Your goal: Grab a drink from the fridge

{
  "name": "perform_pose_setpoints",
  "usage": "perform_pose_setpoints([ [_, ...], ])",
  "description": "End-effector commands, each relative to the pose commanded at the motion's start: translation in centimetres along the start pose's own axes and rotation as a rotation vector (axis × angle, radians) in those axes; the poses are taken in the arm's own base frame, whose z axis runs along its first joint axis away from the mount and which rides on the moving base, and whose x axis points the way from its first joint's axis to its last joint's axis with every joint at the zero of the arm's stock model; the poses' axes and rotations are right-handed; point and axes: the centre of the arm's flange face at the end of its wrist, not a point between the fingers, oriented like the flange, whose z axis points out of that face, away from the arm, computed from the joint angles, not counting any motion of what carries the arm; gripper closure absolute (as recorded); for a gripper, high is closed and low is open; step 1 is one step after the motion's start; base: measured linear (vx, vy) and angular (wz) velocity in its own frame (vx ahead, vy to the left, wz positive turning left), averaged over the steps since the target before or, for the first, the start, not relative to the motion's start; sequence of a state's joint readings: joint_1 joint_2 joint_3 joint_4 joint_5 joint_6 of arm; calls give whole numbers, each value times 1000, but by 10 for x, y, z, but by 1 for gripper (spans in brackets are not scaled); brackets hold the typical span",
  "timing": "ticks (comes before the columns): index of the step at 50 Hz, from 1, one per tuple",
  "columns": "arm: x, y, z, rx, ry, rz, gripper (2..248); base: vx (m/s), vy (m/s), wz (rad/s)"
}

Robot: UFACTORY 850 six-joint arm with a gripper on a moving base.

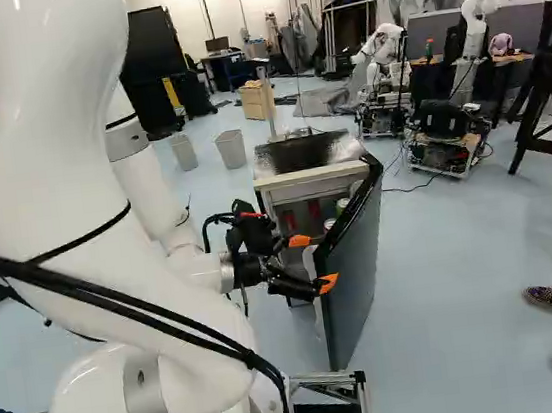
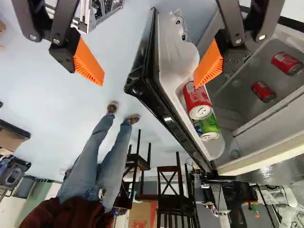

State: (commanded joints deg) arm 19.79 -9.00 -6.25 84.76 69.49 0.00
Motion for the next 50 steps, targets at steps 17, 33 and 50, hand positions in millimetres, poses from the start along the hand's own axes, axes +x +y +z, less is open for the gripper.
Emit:
perform_pose_setpoints([
  [17, 4, 7, 10, -53, 6, 18, 3, 0, 0, 0],
  [33, 9, 11, 21, -111, 16, 44, 3, 0, 0, 0],
  [50, 17, 9, 37, -182, 27, 80, 3, 0, 0, 0],
])
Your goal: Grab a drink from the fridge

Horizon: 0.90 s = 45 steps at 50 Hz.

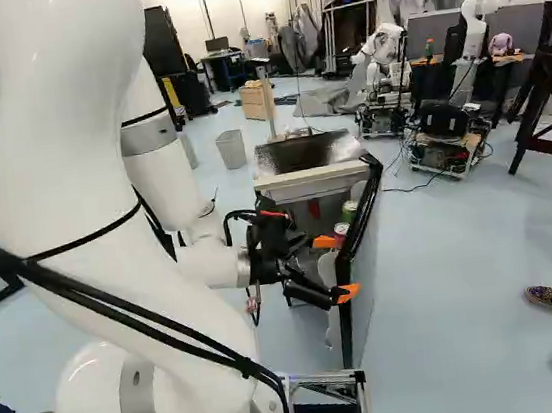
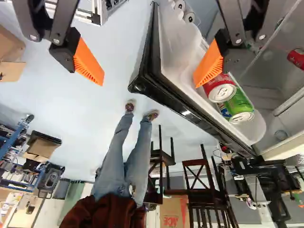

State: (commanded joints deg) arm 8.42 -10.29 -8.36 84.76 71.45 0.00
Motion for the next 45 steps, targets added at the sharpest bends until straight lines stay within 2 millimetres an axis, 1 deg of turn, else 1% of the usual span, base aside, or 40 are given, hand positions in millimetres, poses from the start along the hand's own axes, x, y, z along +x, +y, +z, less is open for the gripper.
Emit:
perform_pose_setpoints([
  [45, 20, -13, 48, -183, 22, 100, 3, 0, 0, 0],
])
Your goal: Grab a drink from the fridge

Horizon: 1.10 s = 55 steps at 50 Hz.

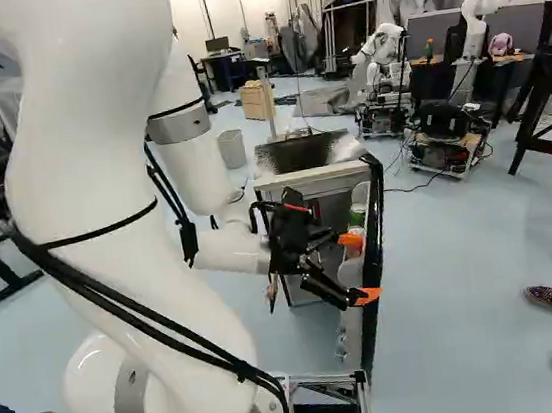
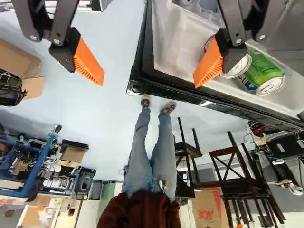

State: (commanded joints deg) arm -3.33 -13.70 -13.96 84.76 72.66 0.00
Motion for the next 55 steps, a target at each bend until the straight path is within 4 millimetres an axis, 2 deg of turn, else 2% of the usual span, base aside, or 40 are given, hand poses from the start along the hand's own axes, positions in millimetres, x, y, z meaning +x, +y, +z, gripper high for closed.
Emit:
perform_pose_setpoints([
  [55, 23, -36, 72, -199, 16, 135, 3, 0, 0, 0],
])
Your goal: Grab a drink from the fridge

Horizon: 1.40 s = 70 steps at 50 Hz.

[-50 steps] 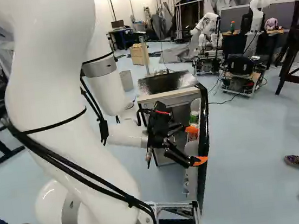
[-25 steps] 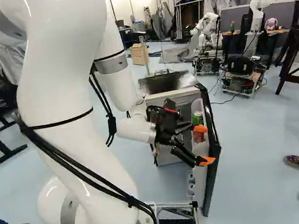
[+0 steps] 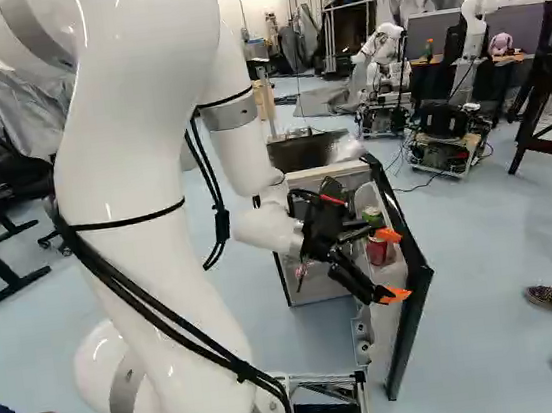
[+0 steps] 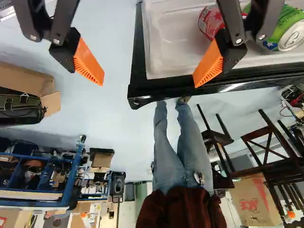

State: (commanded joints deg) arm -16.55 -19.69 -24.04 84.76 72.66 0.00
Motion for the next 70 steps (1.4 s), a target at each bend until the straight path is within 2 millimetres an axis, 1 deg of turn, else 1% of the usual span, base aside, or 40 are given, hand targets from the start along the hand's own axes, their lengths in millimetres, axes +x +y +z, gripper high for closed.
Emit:
perform_pose_setpoints([
  [48, 15, -42, 60, -125, 23, 110, 3, 0, 0, 0],
  [60, 16, -41, 63, -133, 24, 113, 3, 0, 0, 0],
  [70, 15, -28, 55, -122, 20, 91, 3, 0, 0, 0],
])
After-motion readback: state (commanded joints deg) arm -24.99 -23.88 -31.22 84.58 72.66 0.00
